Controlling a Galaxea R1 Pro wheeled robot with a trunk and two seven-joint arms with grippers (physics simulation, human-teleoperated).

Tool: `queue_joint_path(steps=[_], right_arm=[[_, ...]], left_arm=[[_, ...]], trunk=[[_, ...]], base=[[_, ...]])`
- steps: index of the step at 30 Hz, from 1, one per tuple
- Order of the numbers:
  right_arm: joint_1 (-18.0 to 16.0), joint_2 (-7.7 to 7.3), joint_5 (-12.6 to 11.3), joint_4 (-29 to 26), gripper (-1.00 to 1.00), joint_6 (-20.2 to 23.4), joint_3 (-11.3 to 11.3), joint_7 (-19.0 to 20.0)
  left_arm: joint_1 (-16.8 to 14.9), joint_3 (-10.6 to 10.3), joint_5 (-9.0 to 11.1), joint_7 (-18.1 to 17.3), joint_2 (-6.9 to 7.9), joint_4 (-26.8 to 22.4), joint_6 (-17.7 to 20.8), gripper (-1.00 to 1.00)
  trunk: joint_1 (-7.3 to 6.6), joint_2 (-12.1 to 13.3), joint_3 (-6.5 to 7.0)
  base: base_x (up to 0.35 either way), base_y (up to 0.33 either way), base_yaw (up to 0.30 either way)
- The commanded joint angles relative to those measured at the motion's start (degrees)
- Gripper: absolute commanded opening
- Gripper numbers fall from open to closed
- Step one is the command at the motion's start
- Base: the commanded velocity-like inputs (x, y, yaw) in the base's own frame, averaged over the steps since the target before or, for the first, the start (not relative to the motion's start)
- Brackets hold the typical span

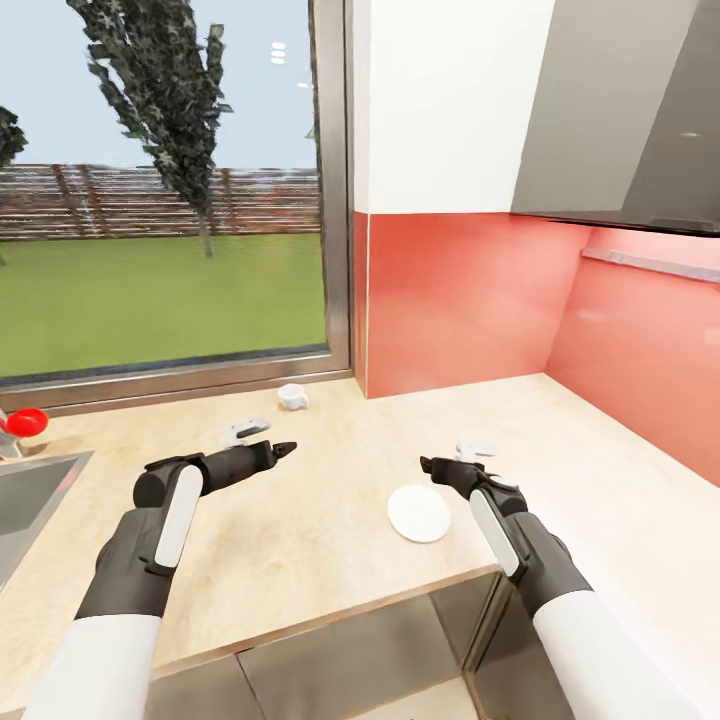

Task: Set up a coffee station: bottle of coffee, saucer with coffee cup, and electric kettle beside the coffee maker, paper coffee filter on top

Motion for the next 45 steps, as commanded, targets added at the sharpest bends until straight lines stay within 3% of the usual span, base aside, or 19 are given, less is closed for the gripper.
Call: queue_joint_path(steps=[1,6,11,12,17,19,21,28,30,31,32,33,37,45], right_arm=[[-0.1,-0.06,-0.7,-0.1,1.0,0.2,0.2,-0.6],[-0.1,0.09,-1.0,0.0,1.0,0.2,0.2,-0.6],[-0.1,2.64,-1.1,2.0,1.0,0.2,0.3,-0.6],[-0.1,3.26,-1.1,2.7,1.0,0.3,0.3,-0.5],[-0.1,3.89,-1.2,3.8,1.0,0.2,0.2,-0.5],[-0.1,3.93,-1.4,3.9,1.0,0.2,0.2,-0.5],[-0.1,3.96,-2.4,3.9,1.0,0.2,0.2,-0.5],[-0.1,3.68,-10.0,5.6,1.0,0.3,0.2,-0.3],[-0.1,3.6,-11.5,7.3,1.0,0.3,0.2,1.7],[-0.1,3.51,-11.9,8.5,1.0,0.3,0.2,5.1],[-0.1,3.4,-12.1,11.2,1.0,0.4,0.2,12.4],[-0.1,3.39,-12.1,11.5,1.0,0.4,0.2,13.2],[-0.1,3.37,-12.1,13.0,1.0,0.4,0.2,14.8],[-0.1,3.7,-11.9,14.1,1.0,0.7,-0.1,15.3]], left_arm=[[-0.1,0.2,-0.1,-0.6,-0.06,0.0,0.3,1.0],[-0.1,0.1,2.2,-0.5,-0.06,0.2,0.4,1.0],[-0.2,0.3,5.0,-0.6,-0.01,5.2,0.4,1.0],[-0.2,0.3,6.4,-0.7,0.05,6.9,0.3,1.0],[-0.3,0.1,10.3,-0.7,0.35,9.4,0.3,1.0],[-0.3,0.0,11.0,-0.7,0.39,9.7,0.3,1.0],[-0.4,0.0,11.3,-0.8,0.41,9.8,0.3,1.0],[-0.4,-0.2,11.6,-0.9,0.45,10.0,0.4,1.0],[-0.4,-0.2,11.7,-1.3,0.53,10.2,0.4,1.0],[-0.3,-0.2,11.7,-2.7,0.59,10.3,0.4,1.0],[-0.3,0.0,11.3,-7.5,0.81,10.7,0.3,1.0],[-0.3,0.1,11.3,-8.3,0.95,10.8,0.3,1.0],[-0.2,0.2,11.5,-9.8,2.19,11.3,0.2,1.0],[0.3,0.5,11.6,-10.3,2.02,11.8,-0.2,1.0]], trunk=[[0.02,-0.1,-0.11],[0.02,-0.1,-0.11],[0.02,-0.1,-0.11],[0.02,-0.1,-0.11],[0.02,-0.1,-0.11],[0.02,-0.1,-0.11],[0.02,-0.1,-0.11],[0.02,-0.1,-0.11],[0.02,-0.1,-0.11],[0.02,-0.1,-0.11],[0.02,-0.1,-0.11],[0.02,-0.1,-0.11],[0.02,-0.1,-0.11],[0.02,-0.1,-0.1]], base=[[0.0,0.0,-0.247],[0.0,0.0,-0.258],[0.0,0.0,-0.263],[0.0,0.0,-0.264],[0.0,0.0,-0.264],[0.0,0.0,-0.239],[0.0,0.0,-0.141],[0.0,0.0,-0.036],[0.0,0.0,-0.006],[0.0,0.0,-0.002],[0.0,0.0,0.0],[0.0,0.0,0.0],[0.0,0.0,0.0],[0.0,0.0,0.0]])
